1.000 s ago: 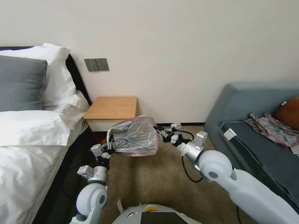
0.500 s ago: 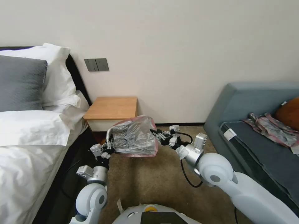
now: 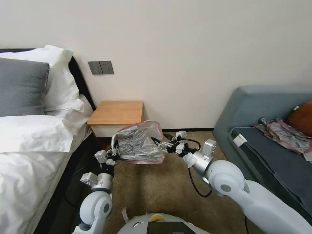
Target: Pick up the garbage bag from the table and place it over the trash can.
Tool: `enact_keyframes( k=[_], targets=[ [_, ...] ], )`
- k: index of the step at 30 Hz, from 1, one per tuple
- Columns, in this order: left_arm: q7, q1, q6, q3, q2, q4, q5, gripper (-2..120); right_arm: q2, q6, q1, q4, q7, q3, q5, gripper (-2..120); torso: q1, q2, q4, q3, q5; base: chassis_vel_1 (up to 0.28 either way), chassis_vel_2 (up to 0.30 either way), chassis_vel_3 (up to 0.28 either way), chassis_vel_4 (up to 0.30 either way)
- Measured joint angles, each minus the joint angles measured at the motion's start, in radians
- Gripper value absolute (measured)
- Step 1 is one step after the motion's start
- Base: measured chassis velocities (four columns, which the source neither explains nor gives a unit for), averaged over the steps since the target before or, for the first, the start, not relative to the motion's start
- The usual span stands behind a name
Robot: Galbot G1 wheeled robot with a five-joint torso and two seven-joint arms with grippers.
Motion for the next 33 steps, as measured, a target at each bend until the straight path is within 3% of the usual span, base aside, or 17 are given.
enact_keyframes(
  k=[1,5,33],
  targets=[
    [0.0,-0.001,0.0,0.0,0.0,0.003,0.0,7,-0.002,-0.001,0.0,0.008,-0.005,-0.002,0.0,91,0.0,0.0,0.0,0.0,0.0,0.0,0.0,0.0,0.0],
    [0.0,-0.006,0.0,0.0,0.0,0.01,0.0,7,-0.005,-0.004,0.001,0.018,-0.017,-0.013,0.0,100,0.0,0.0,0.0,0.0,0.0,0.0,0.0,0.0,0.0],
    [0.004,-0.006,-0.002,0.009,-0.008,0.005,0.025,7,0.014,-0.036,0.054,-0.033,-0.028,-0.068,0.003,97,0.0,0.0,0.0,0.0,0.0001,0.0,0.0,0.0,0.0]
  ],
)
